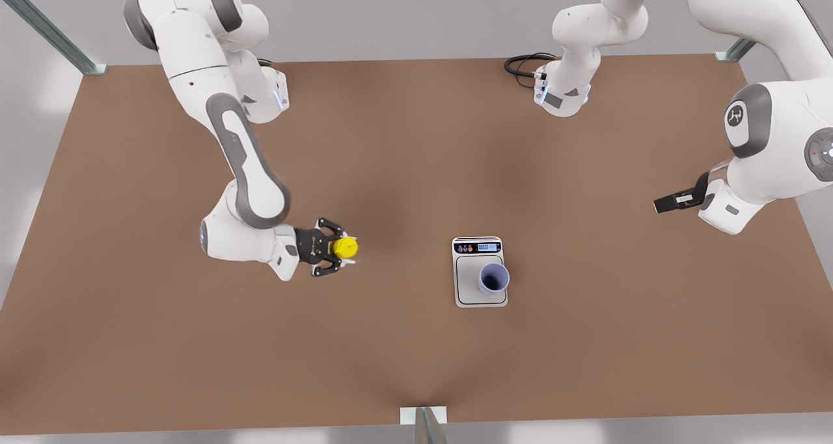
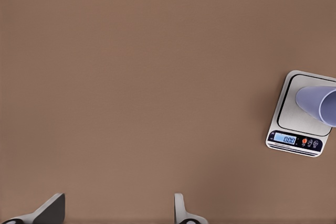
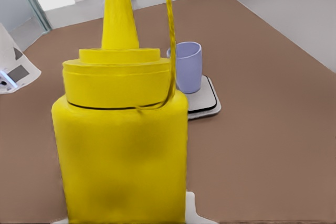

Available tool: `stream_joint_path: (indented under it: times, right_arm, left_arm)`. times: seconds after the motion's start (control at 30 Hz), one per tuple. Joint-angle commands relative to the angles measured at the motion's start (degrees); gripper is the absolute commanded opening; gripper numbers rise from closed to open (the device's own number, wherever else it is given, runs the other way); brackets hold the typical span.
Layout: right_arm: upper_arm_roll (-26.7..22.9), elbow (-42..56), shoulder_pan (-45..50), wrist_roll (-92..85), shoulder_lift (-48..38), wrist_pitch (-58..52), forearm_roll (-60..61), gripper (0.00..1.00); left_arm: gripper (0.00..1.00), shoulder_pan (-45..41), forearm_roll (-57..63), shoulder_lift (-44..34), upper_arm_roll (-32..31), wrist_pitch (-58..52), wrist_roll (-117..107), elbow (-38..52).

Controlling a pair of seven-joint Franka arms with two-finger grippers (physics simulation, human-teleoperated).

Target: Move cup to the weight, pick up sauce bottle, pour sauce

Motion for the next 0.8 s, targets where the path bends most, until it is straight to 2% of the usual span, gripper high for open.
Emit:
stream_joint_path:
  times: [0.0,0.23,0.37,0.4,0.47,0.77]
  right_arm:
    - [0.02,-0.48,-0.50,-2.31,0.00,-0.06,0.58,0.49]
    - [0.37,-3.12,-12.62,-25.43,0.70,-5.33,3.57,0.49]
    - [0.29,-0.75,-19.13,-32.29,6.42,-10.70,8.23,0.49]
    - [0.29,-0.48,-20.54,-32.82,7.91,-14.82,8.49,0.50]
    - [0.29,1.98,-21.77,-35.28,11.51,-17.11,9.37,0.50]
    - [0.29,2.94,-22.91,-36.16,16.08,-19.31,9.90,0.51]
  left_arm:
    - [1.00,-0.03,0.04,0.00,0.00,0.00,0.00,0.00]
    - [1.00,-0.03,-0.05,0.26,0.00,0.00,0.00,0.00]
    - [1.00,-0.03,-0.05,0.35,0.00,0.00,0.00,0.00]
    - [1.00,-0.03,-0.05,0.35,0.00,0.00,0.00,0.00]
    - [1.00,-0.03,-0.05,0.35,0.00,0.09,0.00,0.00]
    - [1.00,-0.03,0.04,0.44,0.00,0.09,0.00,0.00]
